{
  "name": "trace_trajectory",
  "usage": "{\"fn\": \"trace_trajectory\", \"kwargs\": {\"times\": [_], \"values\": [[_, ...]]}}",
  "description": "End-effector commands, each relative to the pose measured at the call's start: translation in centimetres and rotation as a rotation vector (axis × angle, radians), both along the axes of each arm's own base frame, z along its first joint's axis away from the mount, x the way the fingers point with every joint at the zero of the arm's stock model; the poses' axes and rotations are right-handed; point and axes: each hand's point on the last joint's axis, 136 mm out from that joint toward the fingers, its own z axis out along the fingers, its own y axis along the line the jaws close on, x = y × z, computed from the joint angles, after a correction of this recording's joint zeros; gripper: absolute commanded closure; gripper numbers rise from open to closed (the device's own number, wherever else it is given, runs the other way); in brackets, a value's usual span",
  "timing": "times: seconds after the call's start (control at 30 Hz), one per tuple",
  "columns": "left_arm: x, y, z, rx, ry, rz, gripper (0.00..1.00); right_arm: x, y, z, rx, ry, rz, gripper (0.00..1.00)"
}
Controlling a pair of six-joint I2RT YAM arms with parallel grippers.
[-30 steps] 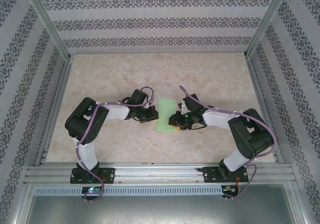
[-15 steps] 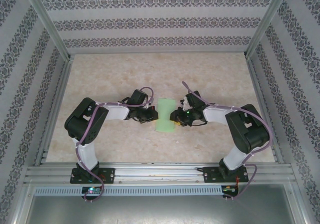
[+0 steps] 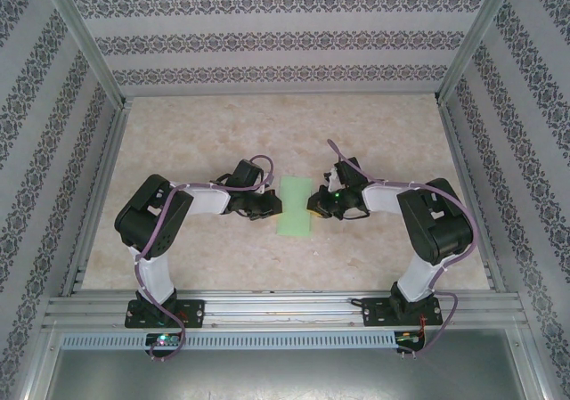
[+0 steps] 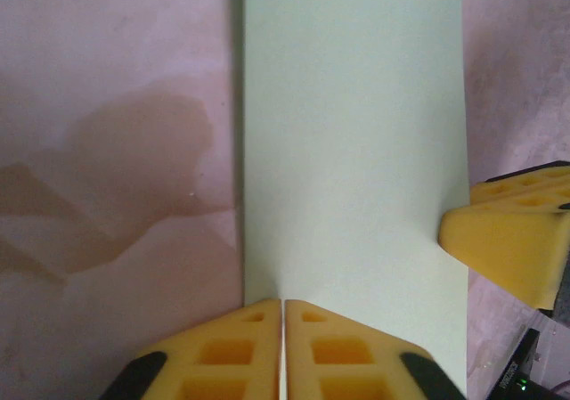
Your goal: Fold a paper plane with a square sheet of paper (fold left side to right side)
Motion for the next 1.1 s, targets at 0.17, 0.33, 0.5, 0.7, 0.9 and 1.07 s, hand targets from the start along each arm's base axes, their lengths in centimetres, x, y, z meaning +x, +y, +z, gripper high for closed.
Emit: {"fn": "trace_trajectory", "kwargs": {"times": [0.17,0.33,0.5,0.7,0.9,1.07], "values": [[-0.3,0.0,4.2,-0.004,-0.151,-0.046,0.65,0.8,0.0,2.5,0.089,-0.016,-0.009,1.0],[-1.8,-0.3,7.1,-0.004,-0.328,-0.139,0.52,1.0,-0.6,3.7,0.123,-0.001,-0.054,1.0],[-5.0,-1.6,8.7,0.077,-0.493,-0.31,0.39,1.1,-1.0,4.1,0.134,0.024,-0.074,1.0],[-7.6,-3.8,8.7,0.237,-0.61,-0.486,0.27,1.3,-1.2,3.9,0.126,0.032,-0.085,1.0],[-7.2,-4.8,7.2,0.447,-0.647,-0.57,0.26,1.3,-1.3,3.6,0.108,0.034,-0.087,1.0],[-6.5,-5.8,6.2,0.535,-0.665,-0.623,0.26,1.1,-1.3,3.2,0.104,0.044,-0.087,1.0]]}}
